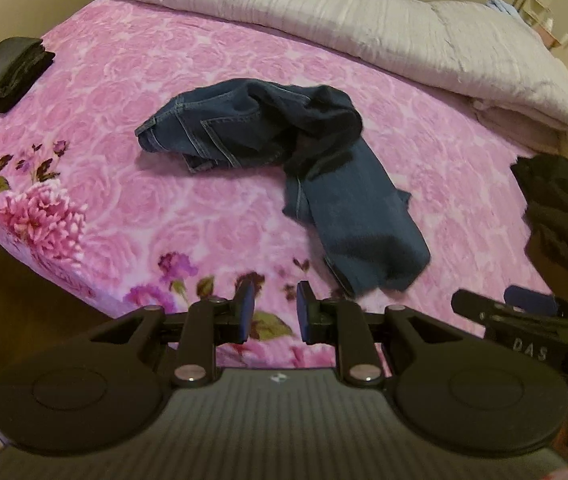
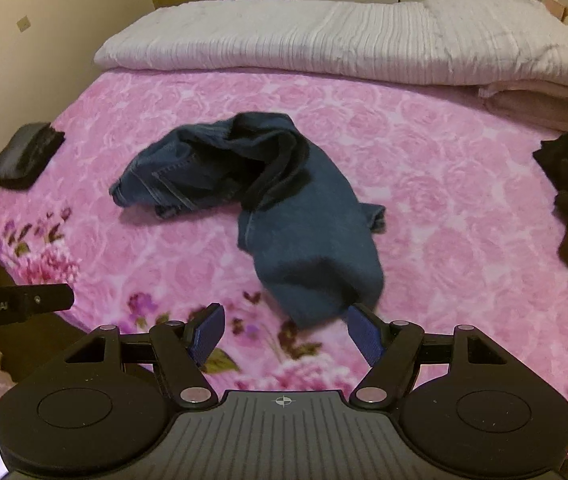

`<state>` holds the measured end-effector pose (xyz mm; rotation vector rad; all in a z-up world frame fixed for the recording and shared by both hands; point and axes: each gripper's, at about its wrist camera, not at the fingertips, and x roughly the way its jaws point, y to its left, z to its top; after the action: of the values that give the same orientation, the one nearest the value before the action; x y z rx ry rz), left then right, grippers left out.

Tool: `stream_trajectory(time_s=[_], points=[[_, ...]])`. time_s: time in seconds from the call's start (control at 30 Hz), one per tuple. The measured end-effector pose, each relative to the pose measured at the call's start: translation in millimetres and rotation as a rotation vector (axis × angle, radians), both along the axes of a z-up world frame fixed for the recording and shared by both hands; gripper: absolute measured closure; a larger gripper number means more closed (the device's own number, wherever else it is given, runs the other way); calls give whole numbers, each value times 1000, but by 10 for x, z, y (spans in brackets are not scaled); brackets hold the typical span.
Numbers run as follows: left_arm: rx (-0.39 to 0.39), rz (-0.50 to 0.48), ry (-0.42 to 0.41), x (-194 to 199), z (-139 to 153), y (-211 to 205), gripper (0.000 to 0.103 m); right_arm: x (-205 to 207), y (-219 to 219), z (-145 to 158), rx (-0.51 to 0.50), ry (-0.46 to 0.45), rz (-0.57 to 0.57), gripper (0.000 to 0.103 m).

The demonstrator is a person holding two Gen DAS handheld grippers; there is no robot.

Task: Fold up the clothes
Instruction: 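Drop the blue jeans onto the open bedspread and open both grippers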

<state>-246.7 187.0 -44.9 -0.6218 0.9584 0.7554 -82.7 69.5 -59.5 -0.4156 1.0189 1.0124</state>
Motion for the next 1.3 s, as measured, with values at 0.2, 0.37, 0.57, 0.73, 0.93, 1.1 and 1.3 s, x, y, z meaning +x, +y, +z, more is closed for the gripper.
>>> stream_trajectory(time_s=[0.2,0.37,0.57,0.73,0.93,1.1,1.3], points=[[61,-16,-3,-64,194,-221,86,-103,-209,236,58,-58,27,32],[73,-19,-7,-130,251,-259,85,-213,-263,334,70,-99,54,32],[53,-29,-11,-188,179,-122,84,-300,-199,301,56,-110,71,32],[17,-23,-4,-315,32,224,84,-341,23,216,29,-118,68,32],[-9,-61,20,-458,-137,942,84,-369,534,41,-28,-106,1,32],[-5,-128,24,-503,-147,1684,84,-493,1122,43,-45,-134,-71,32],[3,-238,41,-458,-158,2406,84,-712,1645,76,-56,-171,-163,31]])
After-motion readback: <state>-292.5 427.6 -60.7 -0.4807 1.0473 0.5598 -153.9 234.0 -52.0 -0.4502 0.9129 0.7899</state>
